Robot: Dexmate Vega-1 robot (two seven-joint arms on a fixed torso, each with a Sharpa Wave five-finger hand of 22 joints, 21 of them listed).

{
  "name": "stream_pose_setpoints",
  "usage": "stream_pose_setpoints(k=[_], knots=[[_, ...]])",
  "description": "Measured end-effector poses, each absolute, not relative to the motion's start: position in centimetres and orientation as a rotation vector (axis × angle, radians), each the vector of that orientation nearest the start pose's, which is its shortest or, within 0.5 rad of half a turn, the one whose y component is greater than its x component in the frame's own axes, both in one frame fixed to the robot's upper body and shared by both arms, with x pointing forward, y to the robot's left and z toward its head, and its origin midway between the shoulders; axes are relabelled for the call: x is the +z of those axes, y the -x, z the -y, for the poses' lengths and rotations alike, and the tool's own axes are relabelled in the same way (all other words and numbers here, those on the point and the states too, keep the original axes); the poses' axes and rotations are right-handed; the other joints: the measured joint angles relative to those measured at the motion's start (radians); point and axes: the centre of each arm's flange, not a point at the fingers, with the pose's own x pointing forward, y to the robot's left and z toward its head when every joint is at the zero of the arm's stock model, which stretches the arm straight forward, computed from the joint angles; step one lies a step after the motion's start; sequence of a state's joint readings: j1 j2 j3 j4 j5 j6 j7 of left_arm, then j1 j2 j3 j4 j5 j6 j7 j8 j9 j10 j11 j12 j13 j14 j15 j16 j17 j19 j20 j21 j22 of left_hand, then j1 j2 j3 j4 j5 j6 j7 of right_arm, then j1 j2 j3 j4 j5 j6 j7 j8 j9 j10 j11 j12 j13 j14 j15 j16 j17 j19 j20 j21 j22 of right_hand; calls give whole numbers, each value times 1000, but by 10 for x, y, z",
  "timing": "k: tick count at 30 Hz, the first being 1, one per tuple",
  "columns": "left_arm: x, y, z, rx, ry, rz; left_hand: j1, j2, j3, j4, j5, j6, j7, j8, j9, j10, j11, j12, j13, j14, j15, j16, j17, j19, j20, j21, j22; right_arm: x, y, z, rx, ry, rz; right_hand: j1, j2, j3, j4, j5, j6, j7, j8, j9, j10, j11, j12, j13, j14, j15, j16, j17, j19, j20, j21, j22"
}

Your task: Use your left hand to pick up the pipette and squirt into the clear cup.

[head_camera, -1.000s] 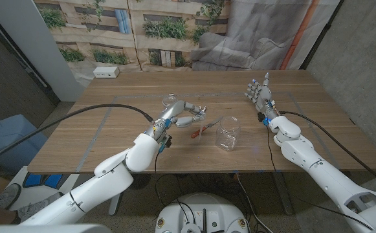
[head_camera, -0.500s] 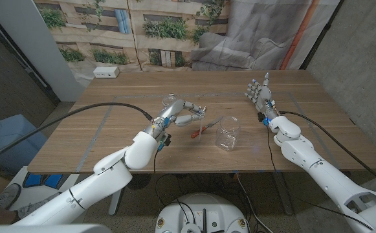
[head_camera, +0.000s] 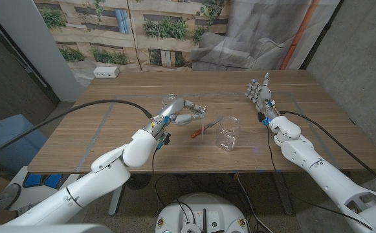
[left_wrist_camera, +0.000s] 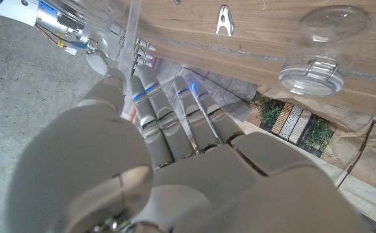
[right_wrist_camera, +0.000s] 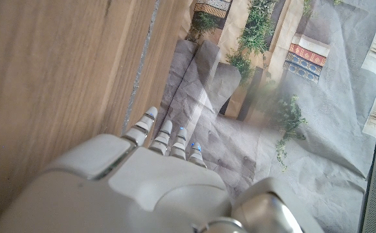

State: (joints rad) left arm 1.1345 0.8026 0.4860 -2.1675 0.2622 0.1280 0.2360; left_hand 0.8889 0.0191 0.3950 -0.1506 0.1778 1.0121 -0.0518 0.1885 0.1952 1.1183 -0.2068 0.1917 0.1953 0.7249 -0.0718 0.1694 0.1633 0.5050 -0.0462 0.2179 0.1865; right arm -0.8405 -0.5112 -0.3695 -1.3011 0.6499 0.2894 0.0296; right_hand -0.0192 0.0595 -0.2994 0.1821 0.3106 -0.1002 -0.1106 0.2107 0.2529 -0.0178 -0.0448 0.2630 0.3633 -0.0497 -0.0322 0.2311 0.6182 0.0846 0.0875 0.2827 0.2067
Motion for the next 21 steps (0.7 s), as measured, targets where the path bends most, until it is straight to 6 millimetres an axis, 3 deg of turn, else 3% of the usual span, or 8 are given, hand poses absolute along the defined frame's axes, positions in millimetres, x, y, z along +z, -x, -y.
stream_pose_setpoints(k=[21], knots=[[-6, -465, -165, -148, -1061, 872, -5, 5, 11, -11, 0, -11, 0, 0, 0, -19, -2, 5, 3, -12, 2, 0, 0, 0, 0, 0, 0, -27, -653, 291, 206, -41, 594, 0, 0, 0, 0, 0, 0, 0, 0, 0, 0, 0, 0, -2, 0, 0, 0, 0, 0, 0, 0, 0]])
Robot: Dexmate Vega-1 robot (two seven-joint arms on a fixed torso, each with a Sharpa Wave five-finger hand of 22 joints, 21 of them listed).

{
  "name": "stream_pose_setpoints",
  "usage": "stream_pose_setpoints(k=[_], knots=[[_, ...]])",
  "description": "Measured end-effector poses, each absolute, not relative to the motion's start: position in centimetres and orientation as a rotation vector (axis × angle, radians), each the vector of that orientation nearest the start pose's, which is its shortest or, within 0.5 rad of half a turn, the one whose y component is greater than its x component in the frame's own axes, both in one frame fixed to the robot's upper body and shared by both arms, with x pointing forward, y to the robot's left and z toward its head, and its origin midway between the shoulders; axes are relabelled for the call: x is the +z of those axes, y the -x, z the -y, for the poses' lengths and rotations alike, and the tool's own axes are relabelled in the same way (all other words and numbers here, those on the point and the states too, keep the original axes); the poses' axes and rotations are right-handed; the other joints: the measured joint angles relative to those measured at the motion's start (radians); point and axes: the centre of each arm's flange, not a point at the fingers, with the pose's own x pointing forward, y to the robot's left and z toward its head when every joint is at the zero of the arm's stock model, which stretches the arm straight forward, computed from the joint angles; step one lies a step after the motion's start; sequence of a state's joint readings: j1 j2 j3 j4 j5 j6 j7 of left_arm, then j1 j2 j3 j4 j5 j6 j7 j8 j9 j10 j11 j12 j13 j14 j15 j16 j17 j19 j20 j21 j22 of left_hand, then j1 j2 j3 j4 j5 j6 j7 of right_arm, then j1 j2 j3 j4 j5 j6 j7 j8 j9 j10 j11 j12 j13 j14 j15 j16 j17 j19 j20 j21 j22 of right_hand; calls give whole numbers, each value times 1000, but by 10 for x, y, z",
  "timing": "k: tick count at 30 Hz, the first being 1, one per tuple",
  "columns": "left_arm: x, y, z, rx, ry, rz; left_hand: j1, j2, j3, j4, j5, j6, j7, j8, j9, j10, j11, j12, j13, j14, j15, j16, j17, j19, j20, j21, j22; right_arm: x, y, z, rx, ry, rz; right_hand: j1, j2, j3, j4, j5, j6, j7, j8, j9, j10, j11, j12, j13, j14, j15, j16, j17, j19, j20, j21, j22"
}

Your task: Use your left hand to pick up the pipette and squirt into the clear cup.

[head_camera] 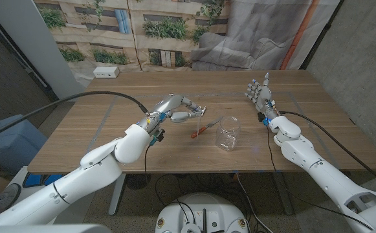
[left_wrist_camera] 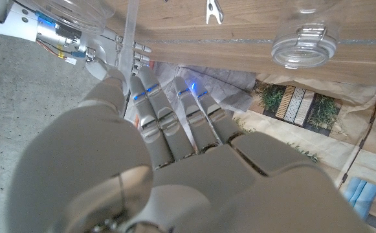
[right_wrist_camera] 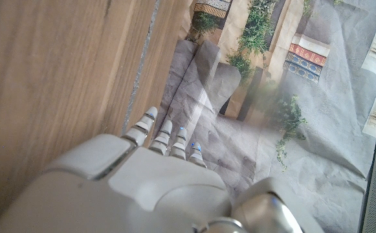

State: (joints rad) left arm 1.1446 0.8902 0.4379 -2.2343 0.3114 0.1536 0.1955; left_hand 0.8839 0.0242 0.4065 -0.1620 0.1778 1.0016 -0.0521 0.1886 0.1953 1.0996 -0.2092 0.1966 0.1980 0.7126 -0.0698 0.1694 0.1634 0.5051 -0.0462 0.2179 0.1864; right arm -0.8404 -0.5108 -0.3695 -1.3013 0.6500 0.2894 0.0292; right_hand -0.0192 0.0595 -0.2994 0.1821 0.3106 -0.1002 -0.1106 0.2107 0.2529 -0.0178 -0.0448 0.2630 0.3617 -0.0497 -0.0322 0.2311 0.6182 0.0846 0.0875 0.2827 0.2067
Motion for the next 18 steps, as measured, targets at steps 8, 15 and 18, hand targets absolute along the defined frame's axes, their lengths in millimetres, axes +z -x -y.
stream_pose_setpoints(k=[8, 15, 18], knots=[[1, -466, -176, -129, -1118, 885, 0, 0, 0, 0, 0, 0, 0, 0, 0, 0, 0, 0, 0, 0, 0, 0, 0, 0, 0, 0, 0, -27, -653, 291, 206, -41, 594, 0, 0, 0, 0, 0, 0, 0, 0, 0, 0, 0, 0, 0, 0, 0, 0, 0, 0, 0, 0, 0], [6, -462, -178, -122, -1212, 950, 0, 0, 0, 0, 0, 0, 0, 1, 0, 0, 0, 0, 0, 0, 0, 0, 0, 0, 0, 0, 0, -27, -652, 291, 206, -41, 594, 0, 0, 0, 0, 0, 0, 0, 0, 0, 0, 0, 0, 0, 0, 0, 0, 0, 0, 0, 0, 0], [8, -463, -182, -115, -1243, 955, 0, 0, 0, 0, 0, 0, 0, 1, 0, 0, 0, 0, 0, -2, -2, 0, 0, 0, 0, 0, 0, -27, -652, 291, 206, -41, 594, 0, 0, 0, 0, 0, 0, 0, 0, 0, 0, 0, 0, 0, 0, 0, 0, 0, 0, 0, 0, 0]])
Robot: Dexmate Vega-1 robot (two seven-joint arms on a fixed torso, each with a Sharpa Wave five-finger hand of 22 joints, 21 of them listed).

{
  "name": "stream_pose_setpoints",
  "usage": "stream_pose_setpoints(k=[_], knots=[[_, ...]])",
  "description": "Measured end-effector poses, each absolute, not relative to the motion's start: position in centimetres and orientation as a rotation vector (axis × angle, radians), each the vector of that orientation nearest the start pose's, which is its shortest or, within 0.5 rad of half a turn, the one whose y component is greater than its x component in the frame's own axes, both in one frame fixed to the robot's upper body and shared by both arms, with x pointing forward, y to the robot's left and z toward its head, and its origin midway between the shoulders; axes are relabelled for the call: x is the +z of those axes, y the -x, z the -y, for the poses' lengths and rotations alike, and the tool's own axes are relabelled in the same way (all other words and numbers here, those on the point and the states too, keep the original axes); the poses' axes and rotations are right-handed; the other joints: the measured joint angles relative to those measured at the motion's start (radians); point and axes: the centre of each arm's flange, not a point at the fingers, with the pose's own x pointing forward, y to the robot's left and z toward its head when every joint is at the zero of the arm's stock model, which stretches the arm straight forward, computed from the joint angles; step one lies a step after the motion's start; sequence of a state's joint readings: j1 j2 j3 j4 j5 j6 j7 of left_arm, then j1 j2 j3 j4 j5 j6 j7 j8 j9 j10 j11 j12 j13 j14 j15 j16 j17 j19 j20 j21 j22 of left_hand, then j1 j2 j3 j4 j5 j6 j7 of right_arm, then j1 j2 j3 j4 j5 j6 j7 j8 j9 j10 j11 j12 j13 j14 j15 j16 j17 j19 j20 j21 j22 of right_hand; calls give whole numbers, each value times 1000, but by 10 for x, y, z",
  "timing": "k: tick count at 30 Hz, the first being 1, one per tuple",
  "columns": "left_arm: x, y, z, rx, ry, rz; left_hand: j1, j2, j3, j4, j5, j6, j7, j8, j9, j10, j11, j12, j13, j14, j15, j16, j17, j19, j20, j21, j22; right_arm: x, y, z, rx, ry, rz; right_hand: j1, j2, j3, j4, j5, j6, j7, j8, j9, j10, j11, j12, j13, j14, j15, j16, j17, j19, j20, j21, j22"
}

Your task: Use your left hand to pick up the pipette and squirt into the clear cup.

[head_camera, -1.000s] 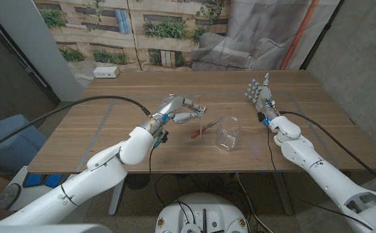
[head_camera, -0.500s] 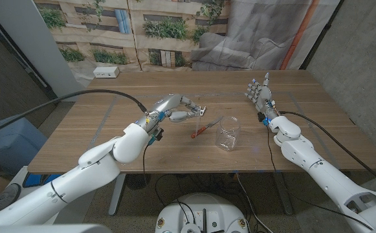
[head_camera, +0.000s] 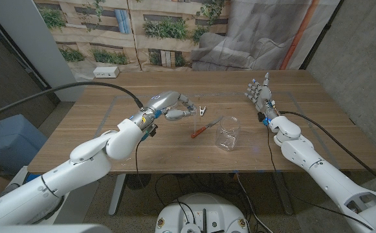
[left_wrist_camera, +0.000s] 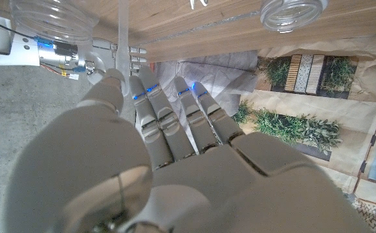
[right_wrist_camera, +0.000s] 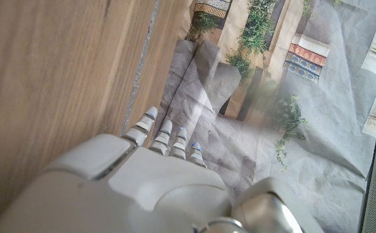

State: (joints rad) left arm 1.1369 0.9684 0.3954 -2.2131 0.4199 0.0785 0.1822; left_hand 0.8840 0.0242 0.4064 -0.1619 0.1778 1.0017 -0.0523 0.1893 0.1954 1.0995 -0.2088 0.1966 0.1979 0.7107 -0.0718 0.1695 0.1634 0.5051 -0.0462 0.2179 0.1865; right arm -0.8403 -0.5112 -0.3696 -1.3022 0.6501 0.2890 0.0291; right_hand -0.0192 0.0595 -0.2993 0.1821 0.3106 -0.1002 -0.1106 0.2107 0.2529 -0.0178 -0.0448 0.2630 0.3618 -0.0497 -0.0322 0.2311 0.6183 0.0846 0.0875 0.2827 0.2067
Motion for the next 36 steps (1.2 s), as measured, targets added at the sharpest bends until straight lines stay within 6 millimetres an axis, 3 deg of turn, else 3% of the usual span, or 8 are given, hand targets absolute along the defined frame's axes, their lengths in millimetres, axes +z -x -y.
stream_pose_setpoints(k=[23, 36], knots=[[4, -473, -210, -86, -1453, 877, -4, 4, 6, -6, 0, -2, -2, 0, 0, -4, 0, 0, 0, -9, 2, 0, 0, -4, -4, 0, 0, -27, -652, 290, 207, -41, 594, 0, 0, 0, 0, 0, 0, 0, 0, 0, 0, 0, 0, 0, 0, 0, 0, 0, 0, 0, 0, 0], [14, -475, -217, -67, -1565, 844, -2, 10, 17, -8, 0, -7, -7, 0, 0, -14, -4, 0, 0, -16, 5, 0, 0, -4, -4, 0, 0, -27, -652, 291, 207, -41, 594, 0, 0, 0, 0, 0, 0, 0, 0, 0, 0, 0, 0, 0, 0, 0, 0, 0, 0, 0, 0, 0]])
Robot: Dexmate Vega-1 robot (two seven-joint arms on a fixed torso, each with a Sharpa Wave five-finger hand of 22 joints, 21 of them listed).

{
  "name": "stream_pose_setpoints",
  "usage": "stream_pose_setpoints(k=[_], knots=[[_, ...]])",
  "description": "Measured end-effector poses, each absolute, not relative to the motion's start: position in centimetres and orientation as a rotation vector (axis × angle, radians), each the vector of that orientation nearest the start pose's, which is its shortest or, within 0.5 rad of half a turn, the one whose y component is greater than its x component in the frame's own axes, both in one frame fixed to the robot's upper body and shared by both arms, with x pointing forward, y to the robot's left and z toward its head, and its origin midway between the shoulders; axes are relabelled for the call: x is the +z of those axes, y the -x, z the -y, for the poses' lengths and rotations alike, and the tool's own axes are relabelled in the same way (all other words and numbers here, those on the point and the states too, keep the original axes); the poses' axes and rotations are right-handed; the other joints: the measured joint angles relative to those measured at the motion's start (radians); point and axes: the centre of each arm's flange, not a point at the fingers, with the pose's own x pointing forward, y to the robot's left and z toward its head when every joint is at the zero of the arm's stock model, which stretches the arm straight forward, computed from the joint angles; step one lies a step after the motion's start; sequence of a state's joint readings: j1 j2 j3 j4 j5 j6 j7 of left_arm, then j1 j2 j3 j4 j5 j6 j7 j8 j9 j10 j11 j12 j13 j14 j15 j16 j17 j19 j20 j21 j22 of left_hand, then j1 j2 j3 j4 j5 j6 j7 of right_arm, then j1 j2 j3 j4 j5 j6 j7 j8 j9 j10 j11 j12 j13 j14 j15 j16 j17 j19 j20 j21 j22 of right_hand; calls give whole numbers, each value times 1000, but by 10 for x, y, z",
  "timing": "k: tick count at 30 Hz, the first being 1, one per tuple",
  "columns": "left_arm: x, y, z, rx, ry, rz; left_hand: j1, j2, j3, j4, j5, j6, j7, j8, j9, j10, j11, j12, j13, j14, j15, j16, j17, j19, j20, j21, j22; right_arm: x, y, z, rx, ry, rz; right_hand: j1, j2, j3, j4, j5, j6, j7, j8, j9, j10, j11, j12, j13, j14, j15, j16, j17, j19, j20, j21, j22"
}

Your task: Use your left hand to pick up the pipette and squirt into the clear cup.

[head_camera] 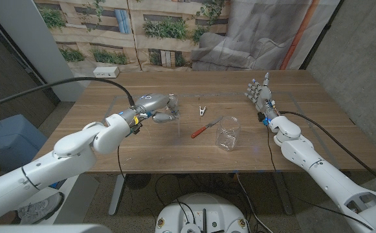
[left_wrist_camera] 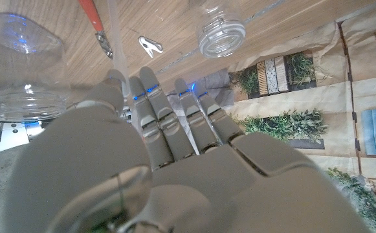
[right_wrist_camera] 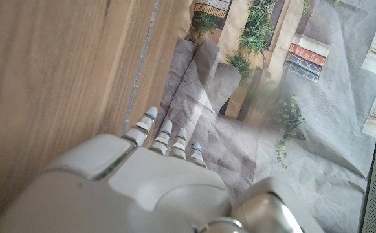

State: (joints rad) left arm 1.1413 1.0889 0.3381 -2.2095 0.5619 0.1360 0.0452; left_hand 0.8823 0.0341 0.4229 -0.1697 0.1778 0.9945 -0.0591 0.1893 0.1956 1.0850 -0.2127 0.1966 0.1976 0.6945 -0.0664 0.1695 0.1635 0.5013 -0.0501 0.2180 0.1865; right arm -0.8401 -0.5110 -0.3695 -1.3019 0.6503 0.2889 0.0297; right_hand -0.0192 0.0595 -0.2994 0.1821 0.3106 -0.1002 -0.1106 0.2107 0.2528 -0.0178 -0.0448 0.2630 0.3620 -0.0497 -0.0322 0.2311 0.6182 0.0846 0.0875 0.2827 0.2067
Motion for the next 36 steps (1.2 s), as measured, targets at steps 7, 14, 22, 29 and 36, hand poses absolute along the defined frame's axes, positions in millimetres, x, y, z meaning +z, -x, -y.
stream_pose_setpoints(k=[7, 14, 22, 29, 36], knots=[[23, -475, -221, -42, -1605, 842, -2, 2, 0, 0, 0, -7, 4, 0, 0, -3, -1, 0, 0, 0, 0, 0, 0, 0, 0, 0, 0, -27, -653, 291, 207, -41, 594, 0, 0, 0, 0, 0, 0, 0, 0, 0, 0, 0, 0, 0, 0, 0, 0, 0, 0, 0, 0, 0], [30, -473, -225, -22, -1644, 839, 8, 12, 10, -1, 0, -10, 0, 3, 0, -4, 0, 1, 0, -5, 5, 0, 0, 0, 0, 0, 0, -27, -653, 291, 207, -41, 594, 0, 0, 0, 0, 0, 0, 0, 0, 0, 0, 0, 0, 0, 0, 0, 0, 0, 0, 0, 0, 0], [34, -469, -231, 21, -1659, 845, 27, 31, 16, -8, 0, 35, -12, 19, 0, 37, -3, 18, 0, -2, 2, 8, 2, 10, 2, 4, 0, -27, -653, 291, 207, -41, 593, 0, 0, 0, 0, 0, 0, 0, 0, 0, 0, 0, 0, 0, 0, 0, 0, 0, 0, 0, 0, 0], [34, -463, -236, 36, -1661, 841, 58, 46, 20, -12, 0, 82, -16, 33, -2, 78, -1, 31, 0, 26, -7, 9, 6, 22, 4, 12, 0, -27, -653, 291, 207, -41, 594, 0, 0, 0, 0, 0, 0, 0, 0, 0, 0, 0, 0, 0, 0, 0, 0, 0, 0, 0, 0, 0], [38, -458, -246, 107, -1641, 853, 76, 48, 20, -11, 0, 93, -21, 37, -3, 98, 0, 35, 0, 36, -7, 16, 7, 27, -2, 16, 0, -27, -653, 290, 207, -41, 593, 0, 0, 0, 0, 0, 0, 0, 0, 0, 0, 0, 0, 0, 0, 0, 0, 0, 0, 0, 0, 0]])
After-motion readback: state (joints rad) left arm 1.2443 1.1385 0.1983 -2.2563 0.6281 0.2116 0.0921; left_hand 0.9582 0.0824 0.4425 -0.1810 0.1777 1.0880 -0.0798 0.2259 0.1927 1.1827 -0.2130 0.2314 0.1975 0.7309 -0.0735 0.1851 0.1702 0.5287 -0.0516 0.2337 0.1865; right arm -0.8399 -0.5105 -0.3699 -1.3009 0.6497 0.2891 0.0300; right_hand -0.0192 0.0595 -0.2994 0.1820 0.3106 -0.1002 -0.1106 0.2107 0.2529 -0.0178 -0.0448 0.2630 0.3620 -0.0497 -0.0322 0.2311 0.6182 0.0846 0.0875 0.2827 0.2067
